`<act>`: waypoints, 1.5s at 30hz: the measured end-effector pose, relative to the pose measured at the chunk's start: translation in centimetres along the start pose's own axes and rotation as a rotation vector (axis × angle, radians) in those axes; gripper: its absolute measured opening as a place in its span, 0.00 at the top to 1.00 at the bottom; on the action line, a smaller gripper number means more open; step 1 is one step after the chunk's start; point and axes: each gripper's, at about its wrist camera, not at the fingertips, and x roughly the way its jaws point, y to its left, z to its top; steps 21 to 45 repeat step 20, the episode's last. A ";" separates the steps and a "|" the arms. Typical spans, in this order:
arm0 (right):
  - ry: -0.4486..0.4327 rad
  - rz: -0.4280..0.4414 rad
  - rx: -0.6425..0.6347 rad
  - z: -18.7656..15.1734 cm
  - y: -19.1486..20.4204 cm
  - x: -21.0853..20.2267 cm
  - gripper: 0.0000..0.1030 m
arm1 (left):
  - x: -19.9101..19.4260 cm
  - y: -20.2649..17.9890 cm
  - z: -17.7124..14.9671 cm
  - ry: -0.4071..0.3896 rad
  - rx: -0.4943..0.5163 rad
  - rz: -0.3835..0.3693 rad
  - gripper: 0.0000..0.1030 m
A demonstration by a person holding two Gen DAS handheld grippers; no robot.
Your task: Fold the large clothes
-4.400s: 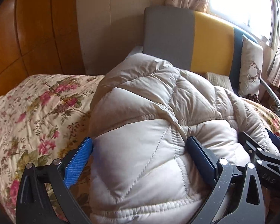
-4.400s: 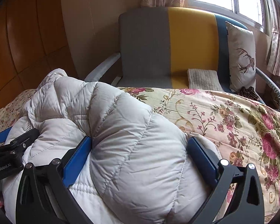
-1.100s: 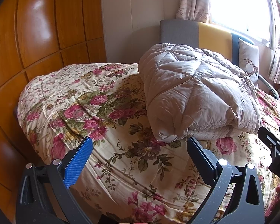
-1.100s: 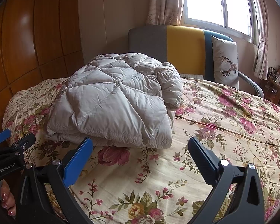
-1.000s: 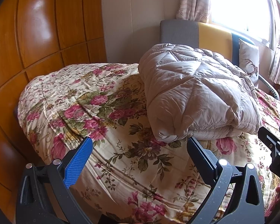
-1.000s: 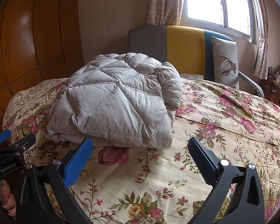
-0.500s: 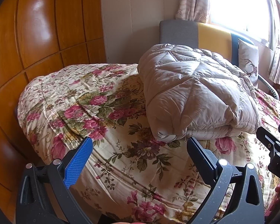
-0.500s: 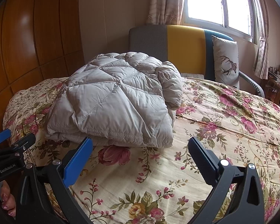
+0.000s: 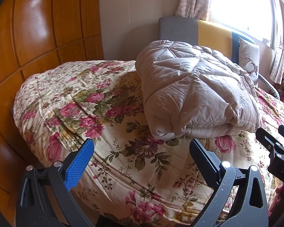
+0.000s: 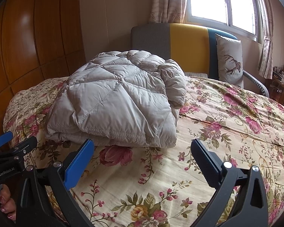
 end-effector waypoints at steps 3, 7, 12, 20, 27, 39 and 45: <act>0.005 0.001 0.001 0.0 0.0 0.1 0.02 | 0.1 0.3 -0.1 0.001 -0.016 0.023 0.03; 0.010 0.001 0.008 0.0 -0.1 0.3 0.02 | 0.5 0.3 -0.1 0.025 -0.011 0.040 0.03; 0.015 -0.001 0.017 -0.1 -0.3 0.5 0.02 | 1.1 0.1 -0.2 0.061 0.000 0.043 0.03; 0.035 -0.007 0.041 -0.2 -1.3 1.2 0.02 | 1.9 -0.2 -0.5 0.093 0.023 0.036 0.03; 0.035 -0.007 0.041 -0.2 -1.3 1.2 0.02 | 1.9 -0.2 -0.5 0.093 0.023 0.036 0.03; 0.035 -0.007 0.041 -0.2 -1.3 1.2 0.02 | 1.9 -0.2 -0.5 0.093 0.023 0.036 0.03; 0.035 -0.007 0.041 -0.2 -1.3 1.2 0.02 | 1.9 -0.2 -0.5 0.093 0.023 0.036 0.03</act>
